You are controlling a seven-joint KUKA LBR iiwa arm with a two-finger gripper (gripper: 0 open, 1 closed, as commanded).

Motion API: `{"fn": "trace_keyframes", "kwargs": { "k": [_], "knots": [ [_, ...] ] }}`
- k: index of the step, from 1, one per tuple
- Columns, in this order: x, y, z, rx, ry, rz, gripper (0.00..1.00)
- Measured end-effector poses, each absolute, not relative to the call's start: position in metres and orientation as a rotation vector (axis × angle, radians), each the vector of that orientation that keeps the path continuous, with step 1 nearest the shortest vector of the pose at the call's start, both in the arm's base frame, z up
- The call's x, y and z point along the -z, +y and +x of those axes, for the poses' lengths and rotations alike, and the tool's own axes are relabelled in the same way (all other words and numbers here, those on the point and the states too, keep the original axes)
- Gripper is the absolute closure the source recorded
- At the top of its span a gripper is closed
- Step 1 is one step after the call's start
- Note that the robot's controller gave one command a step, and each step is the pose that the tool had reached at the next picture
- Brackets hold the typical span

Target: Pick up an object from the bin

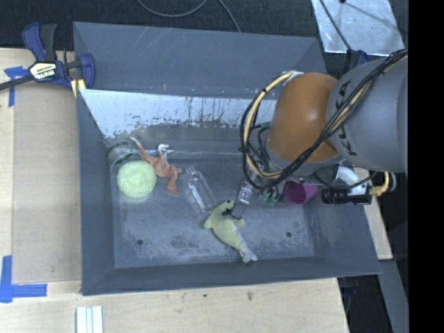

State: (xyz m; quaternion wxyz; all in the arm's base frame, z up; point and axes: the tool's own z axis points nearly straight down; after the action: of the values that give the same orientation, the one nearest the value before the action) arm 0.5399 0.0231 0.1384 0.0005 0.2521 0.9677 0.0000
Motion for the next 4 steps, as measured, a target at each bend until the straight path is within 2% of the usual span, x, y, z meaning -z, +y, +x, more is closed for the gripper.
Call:
{"fn": "trace_keyframes", "kwargs": {
  "k": [1,2,4],
  "knots": [
    [-0.097,0.023,0.513,-0.001,3.04,0.779,0.0],
    [-0.073,0.028,0.51,-0.001,3.007,0.913,1.0],
    [-0.077,0.028,0.51,0.0,3.005,0.913,1.0]
  ]
}}
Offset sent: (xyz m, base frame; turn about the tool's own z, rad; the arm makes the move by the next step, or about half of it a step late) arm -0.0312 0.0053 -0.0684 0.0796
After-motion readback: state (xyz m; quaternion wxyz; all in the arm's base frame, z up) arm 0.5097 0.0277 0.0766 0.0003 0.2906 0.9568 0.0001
